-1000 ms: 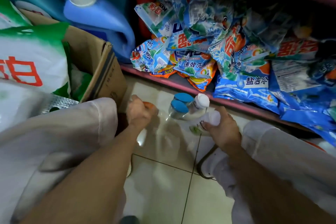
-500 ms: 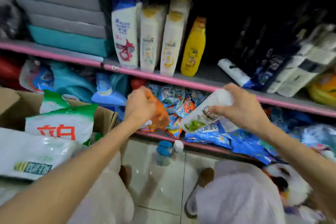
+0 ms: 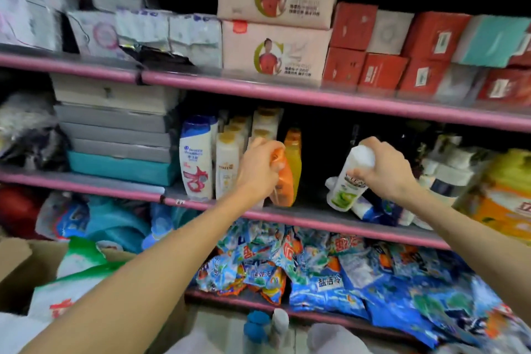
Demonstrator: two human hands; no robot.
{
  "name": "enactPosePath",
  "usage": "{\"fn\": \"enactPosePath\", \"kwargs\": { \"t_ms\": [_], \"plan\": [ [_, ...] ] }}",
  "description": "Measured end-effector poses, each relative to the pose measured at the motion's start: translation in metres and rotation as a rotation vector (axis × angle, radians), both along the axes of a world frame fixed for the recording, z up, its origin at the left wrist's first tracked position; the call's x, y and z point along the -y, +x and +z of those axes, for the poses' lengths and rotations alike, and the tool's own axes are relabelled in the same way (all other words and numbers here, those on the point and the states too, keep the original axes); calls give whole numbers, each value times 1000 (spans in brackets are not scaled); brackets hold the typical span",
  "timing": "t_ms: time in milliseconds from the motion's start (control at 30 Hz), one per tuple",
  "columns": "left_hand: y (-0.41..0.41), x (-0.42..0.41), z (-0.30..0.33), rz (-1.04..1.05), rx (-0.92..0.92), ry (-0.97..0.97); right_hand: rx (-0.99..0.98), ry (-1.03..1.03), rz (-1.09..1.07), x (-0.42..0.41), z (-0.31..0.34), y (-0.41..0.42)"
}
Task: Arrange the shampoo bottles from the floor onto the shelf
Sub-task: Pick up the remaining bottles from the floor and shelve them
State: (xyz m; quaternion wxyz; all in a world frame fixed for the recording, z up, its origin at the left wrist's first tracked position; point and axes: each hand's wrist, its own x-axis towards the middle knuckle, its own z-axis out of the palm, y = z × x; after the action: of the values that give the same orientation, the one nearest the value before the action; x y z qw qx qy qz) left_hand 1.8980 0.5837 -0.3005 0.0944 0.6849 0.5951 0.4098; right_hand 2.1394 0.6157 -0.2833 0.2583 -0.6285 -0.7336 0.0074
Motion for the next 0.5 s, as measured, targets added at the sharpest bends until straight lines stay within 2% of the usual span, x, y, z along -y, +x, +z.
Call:
{"fn": "enactPosePath", "kwargs": {
  "t_ms": [167, 300, 500],
  "plan": [
    [5, -15, -1, -75, 29, 9, 3, -119, 14, -34, 6, 5],
    [10, -23, -1, -77, 22, -11, 40, -136, 30, -48, 9, -1],
    [21, -29, -6, -67, -31, -49, 304, -22, -29, -49, 1, -17]
  ]
}}
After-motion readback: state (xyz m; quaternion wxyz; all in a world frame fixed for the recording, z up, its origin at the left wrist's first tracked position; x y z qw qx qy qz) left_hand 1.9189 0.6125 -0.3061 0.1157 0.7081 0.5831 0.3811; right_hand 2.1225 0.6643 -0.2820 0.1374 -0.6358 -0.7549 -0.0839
